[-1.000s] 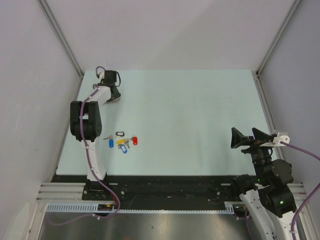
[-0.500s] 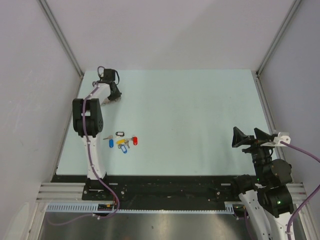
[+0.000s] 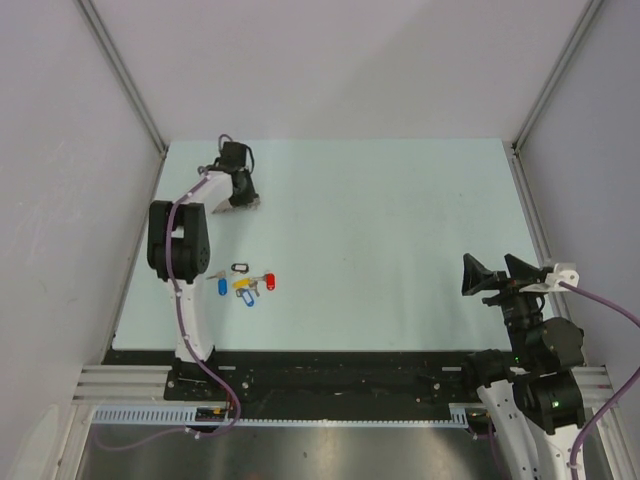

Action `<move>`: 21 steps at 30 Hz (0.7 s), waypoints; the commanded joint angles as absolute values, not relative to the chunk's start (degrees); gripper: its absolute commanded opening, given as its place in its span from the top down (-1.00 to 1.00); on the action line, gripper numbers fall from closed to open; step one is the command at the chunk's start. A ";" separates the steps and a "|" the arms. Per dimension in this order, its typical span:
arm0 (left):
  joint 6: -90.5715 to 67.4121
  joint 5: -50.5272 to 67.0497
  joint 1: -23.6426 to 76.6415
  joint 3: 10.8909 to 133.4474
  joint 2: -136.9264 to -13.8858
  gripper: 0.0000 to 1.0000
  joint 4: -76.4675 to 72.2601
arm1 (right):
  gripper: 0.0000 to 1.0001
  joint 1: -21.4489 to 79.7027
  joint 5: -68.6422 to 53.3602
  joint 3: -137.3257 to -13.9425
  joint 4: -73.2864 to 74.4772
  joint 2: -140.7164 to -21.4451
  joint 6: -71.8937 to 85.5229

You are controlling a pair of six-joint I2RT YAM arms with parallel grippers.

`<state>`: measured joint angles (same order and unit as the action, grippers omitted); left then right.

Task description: Put the keys on the keyring

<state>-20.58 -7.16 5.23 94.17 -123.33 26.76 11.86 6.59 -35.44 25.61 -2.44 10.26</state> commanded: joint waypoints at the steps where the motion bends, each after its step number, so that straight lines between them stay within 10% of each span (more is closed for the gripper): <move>1: -16.09 -4.05 13.52 90.98 -114.62 0.99 25.75 | -0.99 11.60 1.59 -36.56 23.91 -5.53 11.25; 21: -10.47 -5.79 54.92 77.17 -111.00 0.92 17.84 | -0.99 11.69 -8.44 -40.87 30.32 -30.23 27.59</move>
<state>-14.55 -4.80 49.21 76.90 -112.25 20.91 11.81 -7.20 -38.17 29.76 -27.70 24.32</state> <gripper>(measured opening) 0.035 0.994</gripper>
